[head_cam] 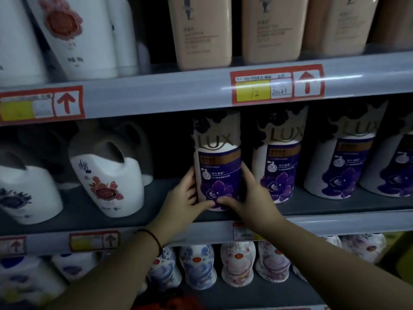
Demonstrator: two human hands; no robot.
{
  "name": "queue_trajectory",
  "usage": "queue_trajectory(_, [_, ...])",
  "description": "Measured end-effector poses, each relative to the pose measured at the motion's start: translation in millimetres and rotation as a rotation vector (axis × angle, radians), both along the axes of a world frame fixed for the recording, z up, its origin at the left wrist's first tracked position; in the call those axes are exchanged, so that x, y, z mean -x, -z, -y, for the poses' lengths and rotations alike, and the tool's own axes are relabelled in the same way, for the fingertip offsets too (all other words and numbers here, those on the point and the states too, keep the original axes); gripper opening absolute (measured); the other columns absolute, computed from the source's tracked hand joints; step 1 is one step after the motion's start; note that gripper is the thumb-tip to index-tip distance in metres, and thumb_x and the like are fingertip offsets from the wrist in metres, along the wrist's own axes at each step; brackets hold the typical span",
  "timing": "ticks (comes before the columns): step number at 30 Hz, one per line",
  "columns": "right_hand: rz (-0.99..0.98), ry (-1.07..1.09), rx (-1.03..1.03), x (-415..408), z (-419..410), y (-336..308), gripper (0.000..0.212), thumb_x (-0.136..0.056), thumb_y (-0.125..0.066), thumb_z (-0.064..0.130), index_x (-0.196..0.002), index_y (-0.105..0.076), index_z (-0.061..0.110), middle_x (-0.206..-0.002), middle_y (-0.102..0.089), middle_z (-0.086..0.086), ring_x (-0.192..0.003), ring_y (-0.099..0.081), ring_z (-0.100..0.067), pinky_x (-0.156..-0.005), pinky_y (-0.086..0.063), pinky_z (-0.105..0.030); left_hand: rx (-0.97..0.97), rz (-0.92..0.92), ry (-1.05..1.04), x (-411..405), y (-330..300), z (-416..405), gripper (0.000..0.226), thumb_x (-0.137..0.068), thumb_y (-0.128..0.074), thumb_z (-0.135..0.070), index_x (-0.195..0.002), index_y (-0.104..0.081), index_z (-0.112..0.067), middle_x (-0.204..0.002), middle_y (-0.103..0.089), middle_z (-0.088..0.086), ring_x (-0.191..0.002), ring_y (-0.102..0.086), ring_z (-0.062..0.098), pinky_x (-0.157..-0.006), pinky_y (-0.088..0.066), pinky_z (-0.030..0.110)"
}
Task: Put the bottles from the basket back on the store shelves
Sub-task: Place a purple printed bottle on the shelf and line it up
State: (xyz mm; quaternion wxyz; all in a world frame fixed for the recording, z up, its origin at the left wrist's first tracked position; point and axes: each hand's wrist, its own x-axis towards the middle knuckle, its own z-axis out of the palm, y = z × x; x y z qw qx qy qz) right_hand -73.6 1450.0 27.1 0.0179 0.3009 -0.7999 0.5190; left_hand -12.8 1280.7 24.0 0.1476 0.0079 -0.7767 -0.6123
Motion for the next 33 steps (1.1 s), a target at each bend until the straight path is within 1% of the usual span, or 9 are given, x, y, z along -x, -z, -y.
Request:
queue_trajectory(10, [-0.035,0.083,-0.145,8.9,8.4,6.9,0.095,-0.080,-0.073,0.032,-0.151,-0.013,0.014,-0.134,-0.057,-0.005,-0.122,-0.055,-0.019,-0.098,-0.043,-0.025,0.077,-0.016,-0.045,11.4,9.8,-3.5,0.088,-0.078,-0.072,0.003,-0.143,-0.027,-0.035,-0.114,-0.050,-0.034,-0.103,-0.053,-0.023,-0.083,-0.046,0.003])
queue_trajectory(14, [-0.062,0.135,-0.095,0.5,-6.8,2.9,0.067,-0.081,-0.073,0.024,-0.138,-0.041,0.012,-0.122,-0.064,-0.004,-0.111,-0.061,-0.016,-0.092,-0.044,-0.016,0.055,-0.009,-0.053,11.0,10.3,-1.4,0.087,-0.077,-0.073,0.000,-0.144,-0.028,-0.032,-0.122,-0.052,-0.026,-0.106,-0.055,-0.017,-0.085,-0.047,0.006])
queue_trajectory(17, [-0.169,0.293,-0.051,-1.6,-37.1,-1.2,0.034,-0.079,-0.074,0.021,-0.105,-0.053,0.016,-0.092,-0.063,-0.001,-0.085,-0.061,-0.017,-0.074,-0.047,-0.022,0.044,0.020,-0.062,9.0,8.4,-2.6,0.085,-0.078,-0.072,-0.002,-0.147,-0.028,-0.025,-0.124,-0.051,-0.019,-0.106,-0.052,-0.013,-0.093,-0.047,0.013])
queue_trajectory(20, [-0.220,0.509,-0.025,5.0,-63.7,0.5,0.051,-0.069,-0.082,0.025,-0.102,-0.044,0.015,-0.100,-0.050,-0.005,-0.099,-0.052,-0.026,-0.081,-0.039,-0.026,0.051,0.043,-0.083,10.2,9.1,-3.8,0.091,-0.078,-0.074,-0.005,-0.149,-0.021,-0.028,-0.127,-0.049,-0.014,-0.112,-0.051,-0.004,-0.094,-0.044,0.016])
queue_trajectory(23, [-0.084,0.519,-0.132,14.9,-70.2,1.9,0.103,-0.059,-0.087,0.036,-0.139,-0.029,0.005,-0.133,-0.043,-0.012,-0.126,-0.039,-0.030,-0.104,-0.035,-0.037,0.037,0.066,-0.093,11.9,7.9,-6.4,0.094,-0.073,-0.078,-0.006,-0.146,-0.024,-0.033,-0.123,-0.052,-0.014,-0.112,-0.053,0.001,-0.096,-0.043,0.022])
queue_trajectory(25, [0.049,0.443,-0.180,19.9,-67.6,3.1,0.125,-0.057,-0.086,0.046,-0.149,-0.007,0.015,-0.147,-0.036,-0.008,-0.136,-0.034,-0.028,-0.108,-0.036,-0.046,0.057,0.075,-0.092,13.1,7.9,-9.1,0.084,-0.070,-0.081,-0.007,-0.134,-0.035,-0.037,-0.113,-0.054,-0.023,-0.105,-0.055,-0.006,-0.092,-0.045,0.019])
queue_trajectory(27, [0.084,0.418,-0.236,24.2,-65.9,5.6,0.126,-0.056,-0.082,0.054,-0.148,-0.001,0.022,-0.148,-0.038,-0.004,-0.134,-0.041,-0.026,-0.102,-0.041,-0.046,0.086,0.073,-0.099,13.9,8.7,-11.0,0.075,-0.070,-0.081,-0.006,-0.125,-0.041,-0.036,-0.111,-0.055,-0.025,-0.103,-0.056,-0.007,-0.092,-0.047,0.019])
queue_trajectory(29, [0.085,0.446,-0.257,24.8,-65.2,5.3,0.117,-0.058,-0.081,0.054,-0.144,-0.010,0.019,-0.143,-0.045,-0.002,-0.126,-0.049,-0.026,-0.093,-0.044,-0.041,0.084,0.077,-0.102,14.9,10.0,-10.2,0.071,-0.070,-0.080,-0.005,-0.123,-0.043,-0.035,-0.112,-0.055,-0.025,-0.103,-0.056,-0.007,-0.091,-0.047,0.019])
queue_trajectory(33, [0.073,0.481,-0.222,23.3,-64.8,6.6,0.107,-0.059,-0.082,0.051,-0.139,-0.019,0.018,-0.138,-0.049,-0.004,-0.122,-0.051,-0.028,-0.091,-0.045,-0.042,0.112,0.063,-0.112,15.6,10.6,-10.6,0.068,-0.072,-0.079,-0.004,-0.122,-0.044,-0.034,-0.109,-0.054,-0.027,-0.092,-0.057,-0.020,-0.076,-0.048,0.005])
